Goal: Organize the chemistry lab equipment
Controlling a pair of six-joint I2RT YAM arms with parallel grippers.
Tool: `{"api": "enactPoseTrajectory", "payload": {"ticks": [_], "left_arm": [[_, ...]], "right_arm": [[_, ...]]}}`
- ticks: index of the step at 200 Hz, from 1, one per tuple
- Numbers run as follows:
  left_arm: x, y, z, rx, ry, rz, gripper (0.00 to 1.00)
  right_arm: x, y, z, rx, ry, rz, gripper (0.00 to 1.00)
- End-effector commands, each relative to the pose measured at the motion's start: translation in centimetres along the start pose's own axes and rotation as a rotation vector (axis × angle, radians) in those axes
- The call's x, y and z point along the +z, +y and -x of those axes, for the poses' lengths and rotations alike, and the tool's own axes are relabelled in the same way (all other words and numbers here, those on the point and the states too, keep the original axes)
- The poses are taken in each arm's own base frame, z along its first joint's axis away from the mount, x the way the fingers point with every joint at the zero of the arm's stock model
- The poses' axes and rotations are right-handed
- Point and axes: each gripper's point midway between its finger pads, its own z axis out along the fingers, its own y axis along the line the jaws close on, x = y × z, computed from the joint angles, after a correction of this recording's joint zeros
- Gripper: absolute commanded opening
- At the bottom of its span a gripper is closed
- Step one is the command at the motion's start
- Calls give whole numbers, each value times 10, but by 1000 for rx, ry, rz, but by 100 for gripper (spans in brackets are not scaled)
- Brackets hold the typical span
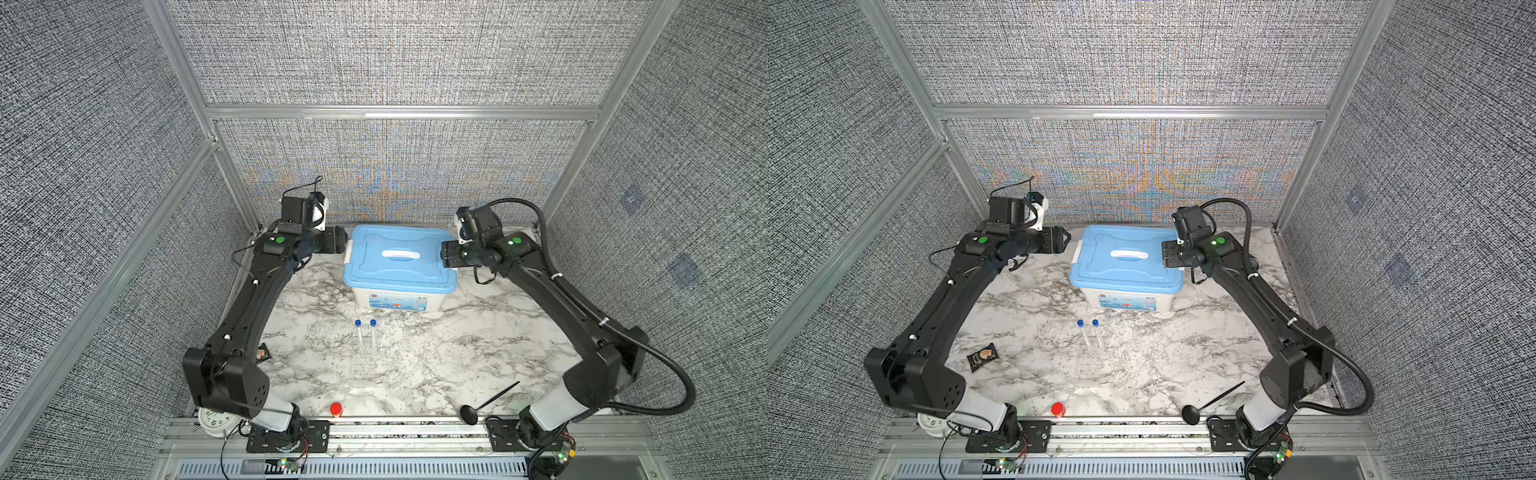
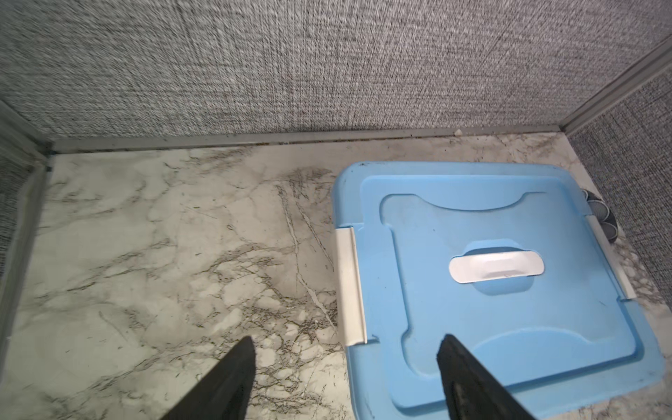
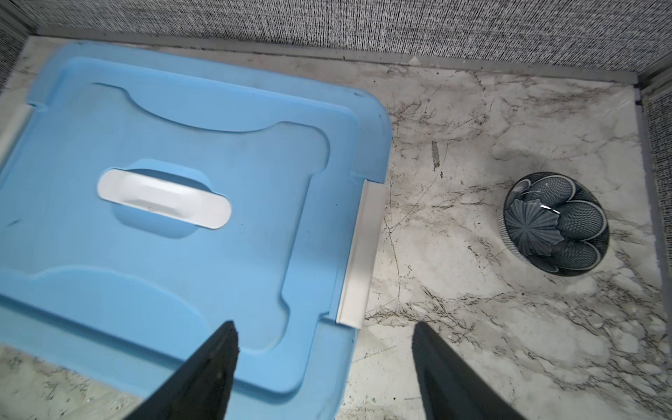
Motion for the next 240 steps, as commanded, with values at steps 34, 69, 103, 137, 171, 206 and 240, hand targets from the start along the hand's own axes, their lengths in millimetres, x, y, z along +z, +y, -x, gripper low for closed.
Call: {"api": "enactPoseTrajectory", "payload": {"ticks": [34, 69, 103, 137, 171, 206, 240], "left_arm": [[-51, 37, 1, -70, -217, 214, 99], [-70, 52, -33, -147, -296, 270, 99], [-80, 85, -73, -195, -251, 448, 99], [-54, 112, -118, -262, -226, 563, 99], [-19, 119, -145, -161, -148, 577, 99], [-1, 115, -154, 15, -128, 530, 99], [18, 93, -148, 279, -281, 401, 99]], "right_arm": [[-76, -25, 15, -42, -399, -6, 99], [-92, -56, -13, -116, -542, -126, 99], [-78, -84, -62, -15, -546, -182, 99], [-42, -114, -122, 69, -455, -234, 99], [-25, -141, -156, 87, -417, -305, 99], [0, -147, -174, 27, -447, -308, 99], [19, -149, -183, 26, -490, -268, 99]]}}
